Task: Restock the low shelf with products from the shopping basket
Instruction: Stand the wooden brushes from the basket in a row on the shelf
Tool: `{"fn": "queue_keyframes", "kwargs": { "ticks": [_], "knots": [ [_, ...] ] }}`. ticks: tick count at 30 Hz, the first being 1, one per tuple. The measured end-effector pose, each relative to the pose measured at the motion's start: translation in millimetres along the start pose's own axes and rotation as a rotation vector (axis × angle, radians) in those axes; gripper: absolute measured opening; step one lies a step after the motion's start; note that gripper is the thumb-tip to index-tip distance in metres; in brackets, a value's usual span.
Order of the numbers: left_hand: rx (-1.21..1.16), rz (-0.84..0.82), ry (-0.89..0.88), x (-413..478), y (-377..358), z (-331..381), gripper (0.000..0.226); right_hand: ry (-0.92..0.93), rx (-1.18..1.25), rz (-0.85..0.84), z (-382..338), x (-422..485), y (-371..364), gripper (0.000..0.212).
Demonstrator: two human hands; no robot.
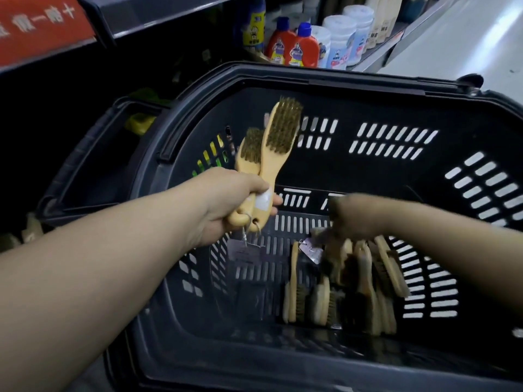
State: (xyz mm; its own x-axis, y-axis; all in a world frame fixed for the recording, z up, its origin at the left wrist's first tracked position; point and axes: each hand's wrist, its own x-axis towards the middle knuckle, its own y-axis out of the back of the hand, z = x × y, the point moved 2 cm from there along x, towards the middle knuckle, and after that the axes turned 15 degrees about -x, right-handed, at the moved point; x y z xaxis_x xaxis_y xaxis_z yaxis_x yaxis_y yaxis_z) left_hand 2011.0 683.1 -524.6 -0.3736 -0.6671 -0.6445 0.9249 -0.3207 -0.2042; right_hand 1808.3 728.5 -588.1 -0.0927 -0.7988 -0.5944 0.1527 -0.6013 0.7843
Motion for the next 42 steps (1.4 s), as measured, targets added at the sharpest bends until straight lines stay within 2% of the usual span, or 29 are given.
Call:
{"fn": "queue_keyframes", "kwargs": {
  "ticks": [3,5,6,7,9,11,13,17,20,23,26,32,35,37,38,39,40,42],
  "knots": [
    [-0.088,0.045,-0.034,1,-1,3,0.013,-0.154,0.774,0.168,27,-16,41,0.018],
    [-0.143,0.070,-0.044,-1,-2,4,0.016,-0.170,1.290,0.162,26,-30,49,0.022],
    [-0.164,0.080,-0.045,-2,-2,4,0.018,-0.120,1.515,0.121,18,-36,48,0.024],
    [-0.180,0.090,-0.048,-3,-3,4,0.020,-0.057,1.654,0.093,7,-41,46,0.025],
    [-0.192,0.106,-0.066,-6,-3,5,0.022,0.084,1.734,0.081,-16,-50,41,0.023],
    [-0.179,0.125,-0.088,-6,-3,5,0.028,0.223,1.713,0.077,-38,-58,40,0.018],
    [-0.151,0.140,-0.102,-5,-1,5,0.038,0.286,1.641,0.109,-51,-60,41,0.013],
    [-0.039,0.002,-0.072,-9,-2,3,0.056,0.256,1.405,0.261,-57,-58,44,0.011],
    [-0.009,-0.089,-0.032,-10,-1,0,0.064,0.261,1.186,0.361,-54,-59,49,0.022],
    [0.011,-0.147,0.016,-9,-2,-1,0.067,0.266,1.000,0.406,-50,-60,53,0.032],
    [0.070,-0.178,0.036,-10,-1,0,0.076,0.310,0.909,0.421,-51,-61,55,0.027],
    [0.147,-0.125,0.059,-11,-1,-1,0.054,0.398,0.918,0.338,-48,-57,49,0.026],
    [0.104,-0.117,0.046,-10,-1,0,0.052,0.524,1.035,0.127,-37,-51,44,0.017],
    [0.078,-0.134,0.054,-10,-2,0,0.043,0.520,1.110,-0.021,-22,-40,34,0.019],
    [0.068,-0.128,0.057,-9,-2,0,0.043,0.479,1.055,-0.057,-14,-31,26,0.021],
    [0.057,-0.115,0.060,-8,-2,0,0.043,0.419,0.893,-0.062,-5,-21,14,0.021],
    [0.045,-0.100,0.064,-7,-2,-1,0.039,0.350,0.644,-0.074,3,-11,-2,0.024],
    [0.029,-0.081,0.072,-6,-1,-1,0.029,0.232,0.115,-0.206,14,5,-43,0.041]
  ]
}}
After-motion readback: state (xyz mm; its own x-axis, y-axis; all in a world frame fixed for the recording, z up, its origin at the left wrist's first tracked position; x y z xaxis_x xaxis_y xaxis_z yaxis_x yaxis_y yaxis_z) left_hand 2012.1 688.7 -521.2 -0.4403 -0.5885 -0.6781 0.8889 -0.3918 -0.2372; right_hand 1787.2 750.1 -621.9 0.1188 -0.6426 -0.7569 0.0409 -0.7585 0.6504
